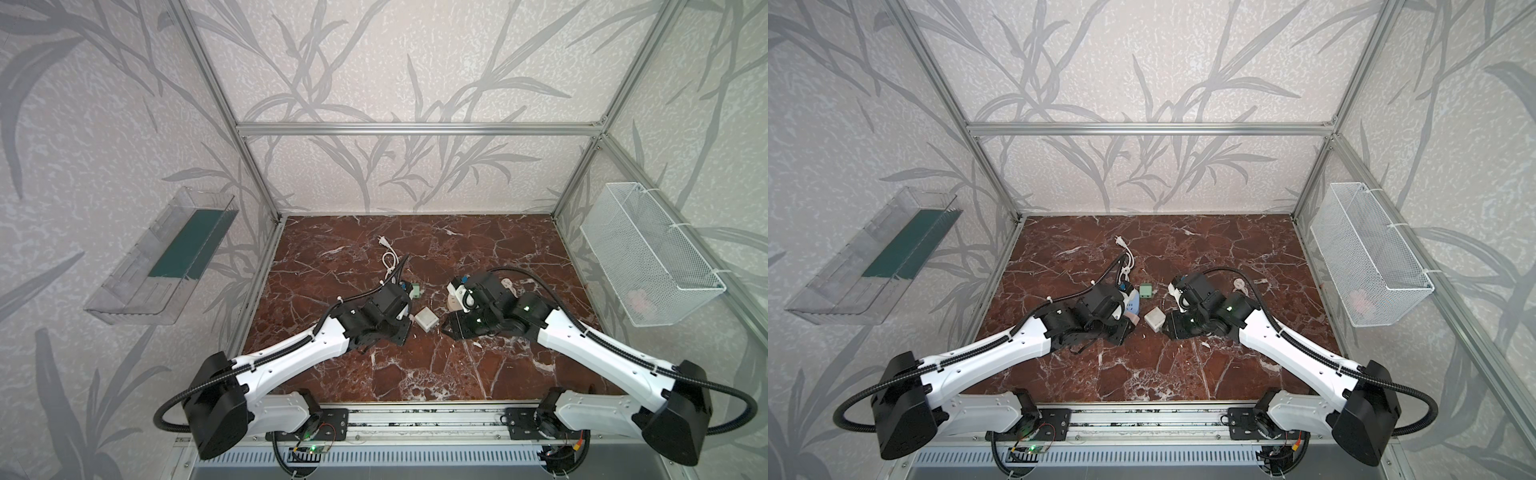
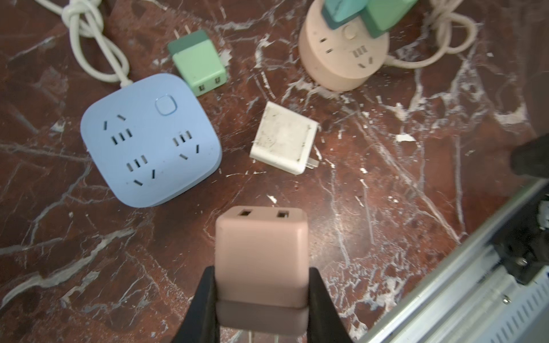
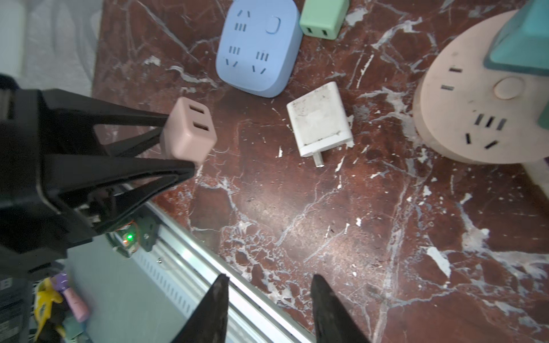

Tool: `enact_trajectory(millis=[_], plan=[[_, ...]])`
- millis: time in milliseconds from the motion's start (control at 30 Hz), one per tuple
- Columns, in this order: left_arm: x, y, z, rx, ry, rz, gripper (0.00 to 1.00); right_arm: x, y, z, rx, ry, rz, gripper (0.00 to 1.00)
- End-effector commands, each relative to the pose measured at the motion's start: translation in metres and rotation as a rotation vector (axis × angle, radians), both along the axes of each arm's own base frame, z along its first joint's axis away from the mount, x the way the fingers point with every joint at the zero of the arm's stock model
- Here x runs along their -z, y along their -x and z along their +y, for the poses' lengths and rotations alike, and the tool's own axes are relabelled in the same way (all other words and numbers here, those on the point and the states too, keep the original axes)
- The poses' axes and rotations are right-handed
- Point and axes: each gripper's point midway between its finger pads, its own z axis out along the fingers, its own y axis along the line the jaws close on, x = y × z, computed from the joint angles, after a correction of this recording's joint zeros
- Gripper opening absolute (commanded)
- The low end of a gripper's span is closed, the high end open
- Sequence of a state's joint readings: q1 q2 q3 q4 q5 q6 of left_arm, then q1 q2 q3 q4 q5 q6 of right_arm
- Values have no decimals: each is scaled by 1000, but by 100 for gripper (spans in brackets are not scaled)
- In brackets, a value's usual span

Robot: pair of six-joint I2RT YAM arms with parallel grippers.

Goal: Insert the plug
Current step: 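Lift the pink plug with the left gripper while the right gripper approaches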

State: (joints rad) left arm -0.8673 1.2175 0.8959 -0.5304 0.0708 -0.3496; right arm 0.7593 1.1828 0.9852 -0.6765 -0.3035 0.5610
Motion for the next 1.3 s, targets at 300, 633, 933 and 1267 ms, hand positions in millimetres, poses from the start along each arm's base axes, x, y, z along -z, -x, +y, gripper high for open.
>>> enact_trajectory(millis=[300,633,933,1267], plan=[[-37,32,-15,211,98,-97,0,-33,17,25,-31,-242,200,56],[-43,42,-24,259,100,-125,0,-35,8,45,-25,-361,275,53],[-50,45,-31,278,109,-145,0,-26,3,54,-38,-375,319,47],[-57,47,-34,281,116,-166,0,-14,10,58,-46,-398,389,45]])
